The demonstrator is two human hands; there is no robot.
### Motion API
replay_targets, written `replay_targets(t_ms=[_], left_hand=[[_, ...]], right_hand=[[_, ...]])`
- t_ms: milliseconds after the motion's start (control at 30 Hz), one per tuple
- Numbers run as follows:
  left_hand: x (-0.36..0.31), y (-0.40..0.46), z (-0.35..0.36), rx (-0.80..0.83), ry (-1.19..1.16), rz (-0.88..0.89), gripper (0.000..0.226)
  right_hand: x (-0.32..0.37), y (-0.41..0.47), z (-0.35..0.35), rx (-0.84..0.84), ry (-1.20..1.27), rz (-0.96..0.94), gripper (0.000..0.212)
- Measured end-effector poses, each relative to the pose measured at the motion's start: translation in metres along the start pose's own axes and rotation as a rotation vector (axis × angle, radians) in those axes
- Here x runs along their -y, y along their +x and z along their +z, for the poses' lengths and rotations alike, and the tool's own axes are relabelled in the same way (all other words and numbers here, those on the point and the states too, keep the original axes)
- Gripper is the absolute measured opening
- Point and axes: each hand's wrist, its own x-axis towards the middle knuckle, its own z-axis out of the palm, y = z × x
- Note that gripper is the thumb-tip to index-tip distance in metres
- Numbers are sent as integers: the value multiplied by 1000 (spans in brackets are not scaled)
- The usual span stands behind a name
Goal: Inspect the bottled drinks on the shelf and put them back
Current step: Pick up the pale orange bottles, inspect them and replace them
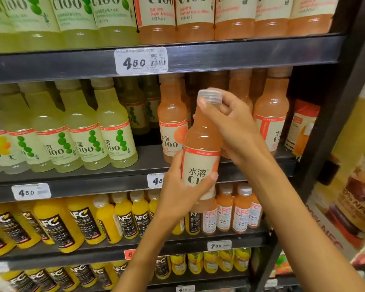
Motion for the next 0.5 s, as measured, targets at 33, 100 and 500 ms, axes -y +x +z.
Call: replay_targets(t_ms=[33, 100, 500], left_hand=[[-1, -3, -3, 39, -40, -13, 47], [-6, -8, -8, 118, -125, -30, 41], [-4, -24, -43, 221, -315, -230, 55]], right_hand=[[-3, 0, -2, 30, 19, 25, 43], [-6, 2, -5, 116, 85, 86, 41], [-9, 5, 17, 167, 422, 251, 27]])
